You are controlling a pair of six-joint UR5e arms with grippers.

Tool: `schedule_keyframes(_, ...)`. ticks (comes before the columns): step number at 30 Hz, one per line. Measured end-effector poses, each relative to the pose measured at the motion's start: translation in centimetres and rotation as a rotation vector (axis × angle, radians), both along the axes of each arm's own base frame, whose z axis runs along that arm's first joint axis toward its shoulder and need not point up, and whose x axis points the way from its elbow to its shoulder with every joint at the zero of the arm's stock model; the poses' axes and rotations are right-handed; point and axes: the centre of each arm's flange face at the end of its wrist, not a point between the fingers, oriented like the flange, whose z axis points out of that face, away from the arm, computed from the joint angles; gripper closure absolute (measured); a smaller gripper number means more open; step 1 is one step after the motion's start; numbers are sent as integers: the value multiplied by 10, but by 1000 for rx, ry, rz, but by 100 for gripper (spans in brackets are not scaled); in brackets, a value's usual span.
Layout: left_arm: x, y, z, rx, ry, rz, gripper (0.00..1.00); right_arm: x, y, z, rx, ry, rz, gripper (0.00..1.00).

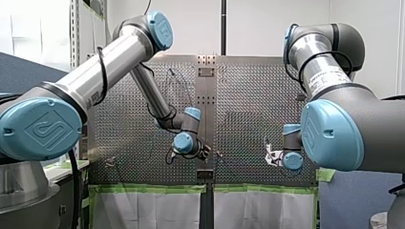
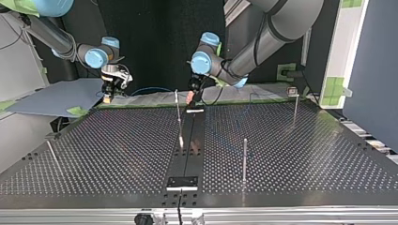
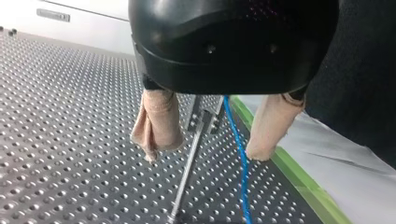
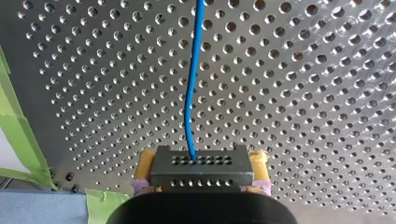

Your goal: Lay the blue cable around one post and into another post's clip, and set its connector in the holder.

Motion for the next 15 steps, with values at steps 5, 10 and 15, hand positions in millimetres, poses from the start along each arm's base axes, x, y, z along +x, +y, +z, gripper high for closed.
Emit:
schedule_keyframes(5, -4, -4, 3, 2, 3, -11, 2, 0, 0, 0, 0, -6, 1, 100)
schedule_keyframes(10, -8, -8, 6, 1, 1, -20, 2, 0, 0, 0, 1, -7, 4, 100)
schedule_keyframes(15, -9, -10, 8, -2, -1, -28, 2, 1, 0, 0, 1, -7, 6, 100)
